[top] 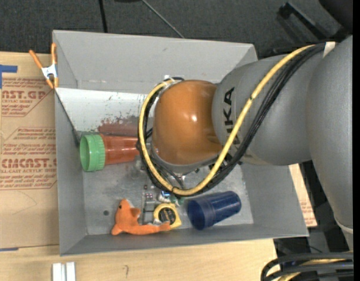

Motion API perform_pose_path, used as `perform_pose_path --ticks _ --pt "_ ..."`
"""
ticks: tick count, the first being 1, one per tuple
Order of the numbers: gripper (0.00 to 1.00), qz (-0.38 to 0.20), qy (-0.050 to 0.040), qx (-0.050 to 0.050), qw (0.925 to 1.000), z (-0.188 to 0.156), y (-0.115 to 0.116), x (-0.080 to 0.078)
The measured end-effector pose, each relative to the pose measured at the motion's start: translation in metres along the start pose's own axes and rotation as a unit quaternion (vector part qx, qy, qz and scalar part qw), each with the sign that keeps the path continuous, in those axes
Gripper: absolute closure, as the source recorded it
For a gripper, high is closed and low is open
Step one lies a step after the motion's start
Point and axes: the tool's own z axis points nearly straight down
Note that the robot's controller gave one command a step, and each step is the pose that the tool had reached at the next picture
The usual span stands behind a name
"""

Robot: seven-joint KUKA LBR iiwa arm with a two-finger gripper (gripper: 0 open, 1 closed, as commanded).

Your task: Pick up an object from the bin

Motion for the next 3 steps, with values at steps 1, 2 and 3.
perform_pose_path --ticks 1,2,3 --pt "0.00 0.001 -0.0038 -0.001 1.0000 -0.004 -0.001 -0.002" --pt "0.00 -0.039 -0.0065 -0.001 0.9992 0.038 -0.016 -0.008" --pt "0.00 -0.035 -0.0046 -0.001 0.9994 0.092 -0.024 -0.009"
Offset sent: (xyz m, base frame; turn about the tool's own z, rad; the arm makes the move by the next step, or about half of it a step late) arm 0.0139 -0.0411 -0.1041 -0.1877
